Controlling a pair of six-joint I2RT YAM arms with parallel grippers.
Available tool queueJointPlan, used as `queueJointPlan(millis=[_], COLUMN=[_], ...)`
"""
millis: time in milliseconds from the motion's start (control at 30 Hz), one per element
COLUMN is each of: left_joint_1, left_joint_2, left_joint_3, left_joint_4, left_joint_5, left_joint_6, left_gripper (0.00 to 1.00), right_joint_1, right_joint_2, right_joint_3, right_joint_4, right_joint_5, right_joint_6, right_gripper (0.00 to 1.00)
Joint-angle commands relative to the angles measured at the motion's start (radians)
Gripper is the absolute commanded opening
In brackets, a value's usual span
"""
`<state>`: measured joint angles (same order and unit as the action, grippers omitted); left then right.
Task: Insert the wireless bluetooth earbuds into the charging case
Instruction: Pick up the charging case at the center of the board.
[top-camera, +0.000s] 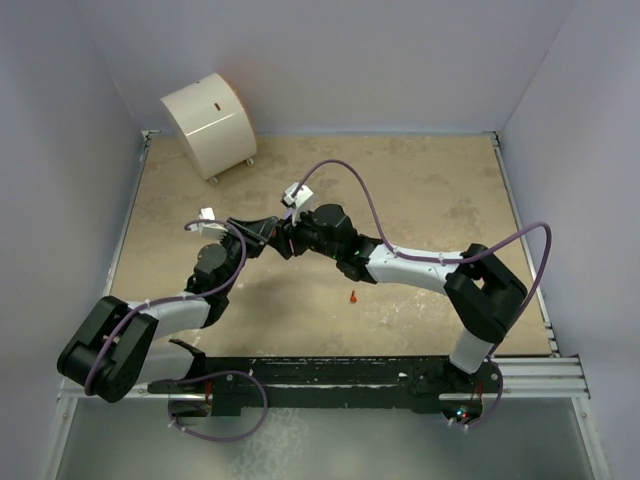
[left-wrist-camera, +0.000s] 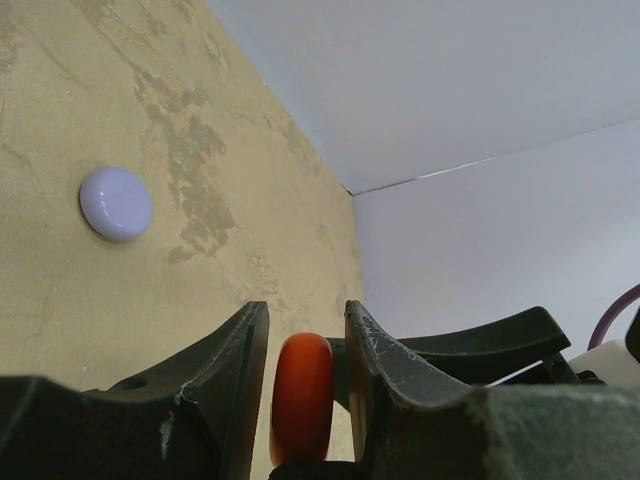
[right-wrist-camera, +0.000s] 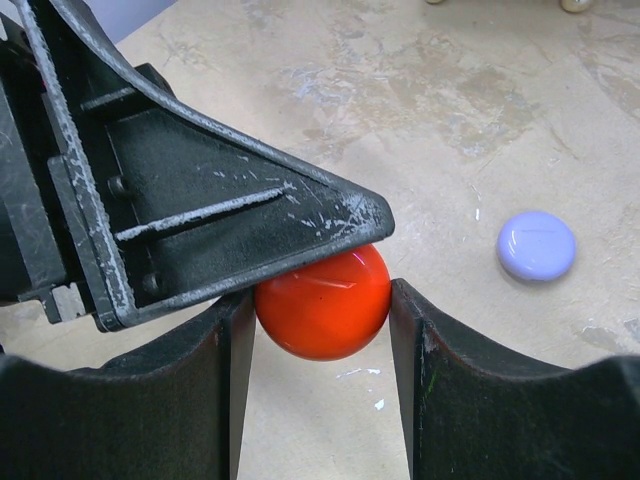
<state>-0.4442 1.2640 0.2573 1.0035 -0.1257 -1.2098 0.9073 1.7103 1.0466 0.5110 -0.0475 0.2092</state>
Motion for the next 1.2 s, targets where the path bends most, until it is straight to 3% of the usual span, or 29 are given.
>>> queueJointPlan(millis=[0, 233, 500, 633, 700, 767, 833, 900, 1167], left_joint_1=[-0.008, -0.008, -0.01, -0.01, -0.01, -0.01, -0.011, -0.01, -0.01], left_joint_2=[0.011, 0.003, 0.0, -0.002, -0.004, -0.008, -0.012, -0.016, -0.029], left_joint_3=[0.039, 0.036, 0.036, 0.037, 0.036, 0.036, 0.042, 0.046, 0.072], left_joint_4=[0.024, 0.022, 0.024, 0.028, 0.029, 0.026, 0.018, 0.003, -0.042], left_joint_5=[0.02, 0.02, 0.022, 0.023, 0.018, 0.007, -0.001, -0.013, -0.035], left_joint_6=[0.026, 0.029, 0.036, 0.036, 0.033, 0.03, 0.026, 0.021, 0.026], left_gripper=[0.35, 0.24, 0.01, 0.0, 0.0, 0.0, 0.0, 0.0, 0.0], right_joint_1=[-0.006, -0.008, -0.011, -0.015, -0.017, -0.02, -0.022, -0.026, -0.055], right_joint_2=[-0.029, -0.015, -0.014, -0.014, -0.015, -0.023, -0.041, -0.066, -0.277], right_joint_3=[0.048, 0.053, 0.054, 0.058, 0.062, 0.061, 0.049, 0.025, -0.157], right_joint_4=[0.027, 0.024, 0.027, 0.025, 0.023, 0.011, -0.004, -0.01, -0.049], right_joint_5=[-0.007, -0.003, -0.006, -0.005, -0.004, 0.004, 0.019, 0.034, 0.109], right_joint_6=[-0.007, -0.01, -0.011, -0.007, -0.005, -0.003, -0.001, 0.0, 0.026], right_gripper=[0.0, 0.0, 0.0, 0.0, 0.15, 0.47, 0.67, 0.77, 0.94])
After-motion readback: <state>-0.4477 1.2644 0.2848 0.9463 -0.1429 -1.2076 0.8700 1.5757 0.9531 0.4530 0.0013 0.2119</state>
